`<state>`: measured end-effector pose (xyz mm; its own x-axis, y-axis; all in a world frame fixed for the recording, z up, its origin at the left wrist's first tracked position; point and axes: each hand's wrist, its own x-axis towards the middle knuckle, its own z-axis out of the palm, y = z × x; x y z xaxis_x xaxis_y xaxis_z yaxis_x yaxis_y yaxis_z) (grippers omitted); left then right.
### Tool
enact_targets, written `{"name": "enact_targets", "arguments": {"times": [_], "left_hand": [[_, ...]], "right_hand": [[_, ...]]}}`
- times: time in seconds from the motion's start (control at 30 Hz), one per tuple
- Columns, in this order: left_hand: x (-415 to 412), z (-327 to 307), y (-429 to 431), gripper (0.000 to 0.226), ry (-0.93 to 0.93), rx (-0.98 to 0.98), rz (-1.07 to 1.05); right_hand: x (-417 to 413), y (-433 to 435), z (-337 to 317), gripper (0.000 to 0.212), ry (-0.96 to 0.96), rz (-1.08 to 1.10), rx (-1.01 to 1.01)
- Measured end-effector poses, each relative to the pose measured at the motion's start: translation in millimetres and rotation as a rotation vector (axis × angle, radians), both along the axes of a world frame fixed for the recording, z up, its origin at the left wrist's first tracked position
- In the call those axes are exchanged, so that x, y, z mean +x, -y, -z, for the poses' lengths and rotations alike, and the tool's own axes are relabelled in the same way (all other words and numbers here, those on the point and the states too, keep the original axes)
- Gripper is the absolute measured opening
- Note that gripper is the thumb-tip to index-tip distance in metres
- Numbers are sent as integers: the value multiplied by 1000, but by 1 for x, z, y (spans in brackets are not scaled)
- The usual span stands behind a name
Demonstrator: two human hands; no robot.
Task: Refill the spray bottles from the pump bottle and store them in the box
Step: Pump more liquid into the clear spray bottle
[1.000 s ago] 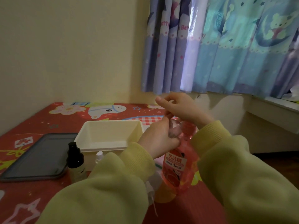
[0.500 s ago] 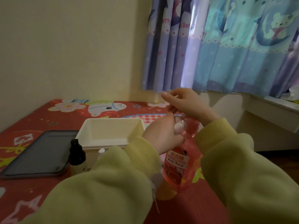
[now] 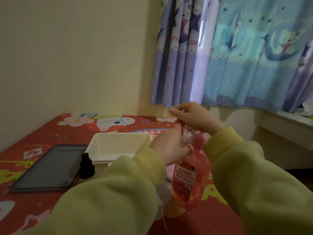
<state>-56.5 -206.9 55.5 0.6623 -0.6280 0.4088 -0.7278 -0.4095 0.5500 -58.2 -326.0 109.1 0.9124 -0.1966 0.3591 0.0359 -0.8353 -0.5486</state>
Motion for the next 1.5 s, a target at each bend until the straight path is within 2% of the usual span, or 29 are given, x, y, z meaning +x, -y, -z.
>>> {"name": "enact_targets", "arguments": {"times": [0.1,0.3,0.4,0.5,0.6,0.67,0.77,0.87,1.17,1.33,1.5], "left_hand": [[1,4,4,43,-40,-19,-8],[3,15,5,24,-61,-31,-32],[2,14,5,25,-58,-20,-30],[2,7,3,35,-45,30,-8],[4,-2,0,44,-25,46,16],[4,-3,0,41,-3,36,10],[1,3,3,35,-16,4,-2],[2,12,5,23,-54,-25,-8],[0,5,1,32,-59,22,2],[3,-1,1,38,-34,8,5],[3,14,6,25,-76,-13,-4]], "right_hand": [[3,3,6,34,25,11,-27],[10,4,19,39,65,23,45],[11,5,22,37,69,33,13],[8,4,14,32,-18,-9,1],[3,3,1,34,-46,-76,100],[2,4,-1,38,-15,-83,130],[6,4,8,43,30,-30,39],[8,5,17,43,49,-13,94],[5,2,9,39,-31,-23,82],[5,3,4,39,25,-32,88],[8,8,17,45,88,-7,201]]}}
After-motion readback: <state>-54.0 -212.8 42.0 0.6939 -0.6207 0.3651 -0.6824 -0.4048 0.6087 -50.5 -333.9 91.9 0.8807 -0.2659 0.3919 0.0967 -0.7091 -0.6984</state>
